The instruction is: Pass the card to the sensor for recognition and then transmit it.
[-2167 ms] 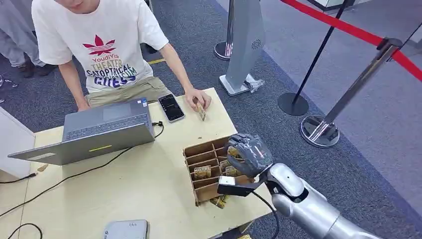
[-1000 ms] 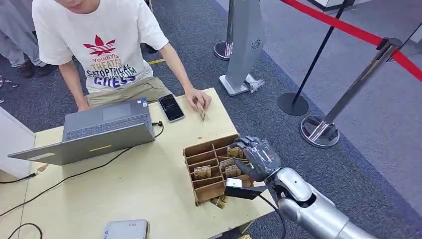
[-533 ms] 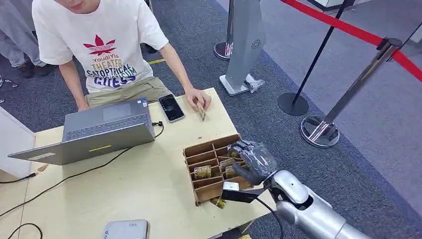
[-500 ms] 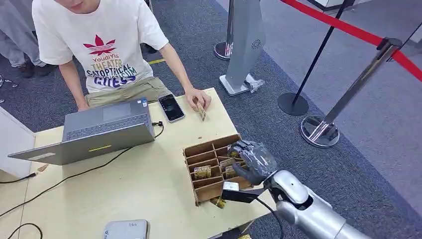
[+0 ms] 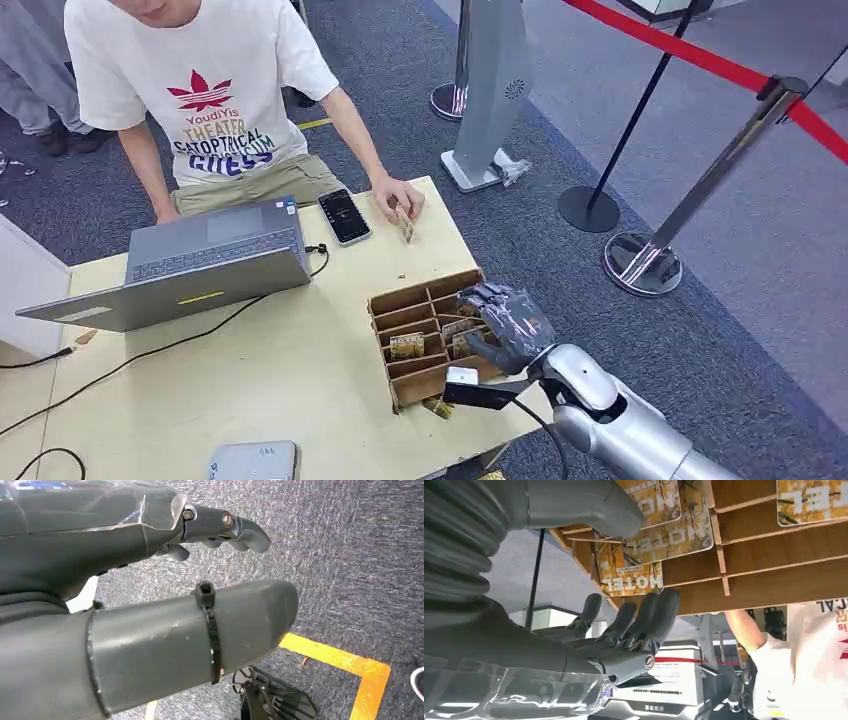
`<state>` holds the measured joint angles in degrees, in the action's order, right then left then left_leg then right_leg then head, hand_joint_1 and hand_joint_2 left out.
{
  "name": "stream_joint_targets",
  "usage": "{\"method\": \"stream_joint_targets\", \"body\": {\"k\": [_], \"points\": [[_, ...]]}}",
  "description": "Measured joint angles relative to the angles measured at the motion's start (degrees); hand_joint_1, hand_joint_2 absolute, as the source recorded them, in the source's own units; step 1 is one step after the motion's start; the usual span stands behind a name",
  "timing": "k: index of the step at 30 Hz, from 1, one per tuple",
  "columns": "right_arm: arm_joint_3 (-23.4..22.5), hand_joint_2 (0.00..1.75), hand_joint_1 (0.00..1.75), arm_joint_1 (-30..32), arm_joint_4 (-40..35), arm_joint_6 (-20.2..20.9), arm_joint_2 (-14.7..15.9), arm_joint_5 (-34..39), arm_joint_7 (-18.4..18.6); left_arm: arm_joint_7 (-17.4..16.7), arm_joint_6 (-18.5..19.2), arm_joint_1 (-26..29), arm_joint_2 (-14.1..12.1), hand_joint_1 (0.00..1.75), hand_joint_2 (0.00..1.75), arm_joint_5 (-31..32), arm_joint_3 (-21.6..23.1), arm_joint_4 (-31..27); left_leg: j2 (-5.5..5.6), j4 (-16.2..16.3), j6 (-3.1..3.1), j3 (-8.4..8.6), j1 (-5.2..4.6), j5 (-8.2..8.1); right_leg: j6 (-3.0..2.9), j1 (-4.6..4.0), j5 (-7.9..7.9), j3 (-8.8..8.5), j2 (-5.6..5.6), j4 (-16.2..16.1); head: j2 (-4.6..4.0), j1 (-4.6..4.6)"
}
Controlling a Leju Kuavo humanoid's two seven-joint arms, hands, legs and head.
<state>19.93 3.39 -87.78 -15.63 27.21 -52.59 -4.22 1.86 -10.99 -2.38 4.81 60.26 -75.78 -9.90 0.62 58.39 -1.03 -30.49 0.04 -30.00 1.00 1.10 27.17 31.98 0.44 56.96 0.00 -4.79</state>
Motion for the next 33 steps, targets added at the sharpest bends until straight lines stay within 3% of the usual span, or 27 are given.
{"method": "stream_joint_targets", "body": {"k": [4, 11, 22, 30, 33], "points": [[0.0, 1.75, 0.80, -0.4, 0.6, 0.3, 0.0, 0.2, -0.4, 0.0, -0.1, 0.0, 0.1, 0.00, 0.00, 0.0, 0.0, 0.0, 0.00, 0.0, 0.00, 0.00, 0.00, 0.00, 0.00, 0.00, 0.00, 0.00, 0.00, 0.0, 0.00, 0.00], [-0.3, 1.75, 0.70, -0.9, 1.6, 0.8, 0.0, 0.4, -0.6, 0.2, -0.2, 0.0, 0.2, 0.00, 0.00, 0.1, 0.0, 0.0, 0.00, 0.0, 0.00, 0.01, 0.00, 0.00, 0.00, 0.00, 0.00, 0.00, 0.00, 0.0, 0.00, 0.00], [-0.3, 1.75, 0.75, -1.0, 1.8, 1.0, 0.0, 0.4, -0.4, 0.3, -0.2, 0.0, 0.2, 0.00, 0.00, 0.1, 0.0, 0.0, 0.00, 0.0, 0.00, 0.01, 0.00, 0.00, 0.00, 0.00, 0.00, 0.00, 0.00, 0.0, 0.00, 0.00], [-0.3, 1.75, 1.05, -1.1, 1.8, 1.3, 0.0, 0.4, -0.2, 0.5, -0.4, 0.0, 0.2, 0.00, 0.00, 0.1, -0.1, 0.0, 0.00, 0.0, 0.00, 0.01, 0.00, 0.00, 0.00, 0.00, 0.00, 0.00, 0.00, 0.0, 0.00, 0.00], [-0.3, 1.75, 1.08, -1.0, 1.8, 1.3, 0.0, 0.4, 0.0, 0.8, -0.3, 0.0, 0.2, 0.00, 0.00, 0.1, -0.1, 0.0, 0.00, 0.0, 0.00, 0.02, 0.00, 0.00, 0.00, 0.00, 0.00, 0.01, 0.01, 0.0, 0.00, 0.00]]}}
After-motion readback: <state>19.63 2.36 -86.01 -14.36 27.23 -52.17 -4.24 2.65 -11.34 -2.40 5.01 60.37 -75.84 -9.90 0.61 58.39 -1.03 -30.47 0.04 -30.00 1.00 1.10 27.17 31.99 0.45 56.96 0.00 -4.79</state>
